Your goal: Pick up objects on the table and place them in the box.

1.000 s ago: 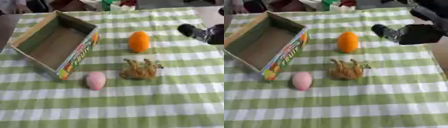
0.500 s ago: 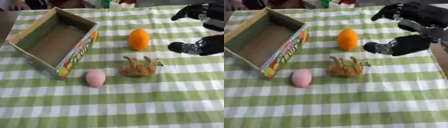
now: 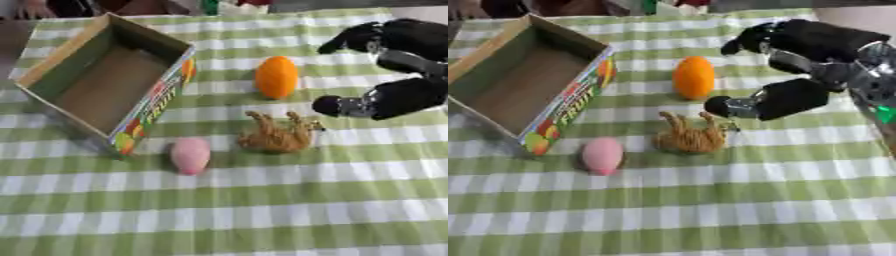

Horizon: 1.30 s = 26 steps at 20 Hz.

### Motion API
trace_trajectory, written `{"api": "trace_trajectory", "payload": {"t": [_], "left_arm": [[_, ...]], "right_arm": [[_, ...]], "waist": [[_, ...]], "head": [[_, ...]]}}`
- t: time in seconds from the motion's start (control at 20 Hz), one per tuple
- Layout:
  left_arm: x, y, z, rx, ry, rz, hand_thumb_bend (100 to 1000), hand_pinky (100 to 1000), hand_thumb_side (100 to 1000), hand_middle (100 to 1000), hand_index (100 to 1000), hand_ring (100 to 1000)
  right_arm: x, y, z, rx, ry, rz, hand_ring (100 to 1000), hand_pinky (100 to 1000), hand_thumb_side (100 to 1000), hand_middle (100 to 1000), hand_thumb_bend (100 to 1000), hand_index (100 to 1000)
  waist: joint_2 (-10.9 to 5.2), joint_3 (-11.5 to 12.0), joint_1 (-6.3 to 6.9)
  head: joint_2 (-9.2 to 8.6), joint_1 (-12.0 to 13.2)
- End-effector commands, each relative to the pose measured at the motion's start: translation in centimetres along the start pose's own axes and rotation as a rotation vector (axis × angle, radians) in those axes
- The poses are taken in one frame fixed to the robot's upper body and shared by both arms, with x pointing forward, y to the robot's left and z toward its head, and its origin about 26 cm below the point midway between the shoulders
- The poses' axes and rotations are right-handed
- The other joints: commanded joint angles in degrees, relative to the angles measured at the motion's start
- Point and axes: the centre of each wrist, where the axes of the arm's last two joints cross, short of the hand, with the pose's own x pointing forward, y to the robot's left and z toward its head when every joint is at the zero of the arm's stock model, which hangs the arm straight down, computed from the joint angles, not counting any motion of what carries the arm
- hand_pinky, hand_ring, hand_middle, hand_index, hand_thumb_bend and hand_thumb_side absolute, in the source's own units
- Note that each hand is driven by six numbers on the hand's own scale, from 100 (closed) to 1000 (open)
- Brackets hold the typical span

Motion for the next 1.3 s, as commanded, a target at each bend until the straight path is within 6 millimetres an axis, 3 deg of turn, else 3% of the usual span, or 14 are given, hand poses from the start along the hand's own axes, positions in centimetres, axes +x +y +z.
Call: {"api": "trace_trajectory", "payload": {"t": [0.05,0.35,0.8,1.3], "left_arm": [[0.5,0.6,-0.9,0.016,-0.033,-0.001,213,773,1000,808,885,788],[0.5,0.6,-0.9,0.023,-0.03,0.004,208,775,1000,807,883,787],[0.6,0.5,-0.8,0.023,-0.028,0.014,199,776,1000,802,882,784],[0.7,0.4,-0.8,0.025,-0.025,0.026,190,778,1000,799,882,781]], "right_arm": [[0.1,-0.4,-0.4,0.017,0.01,0.018,898,902,983,847,559,966],[0.2,0.2,-1.6,0.067,-0.005,0.004,905,907,899,867,559,976],[-0.7,1.8,-3.8,0.18,0.002,-0.013,939,923,795,924,527,998],[-1.3,3.4,-6.3,0.263,-0.002,-0.009,946,924,755,935,524,998]], "waist": [[-0.81,0.1,-0.1],[-0.64,0.0,-0.16],[-0.53,0.3,-0.09],[-0.38,0.7,-0.1]], "head": [[1.28,-0.1],[2.68,1.3],[1.16,1.0],[0.47,0.2]]}}
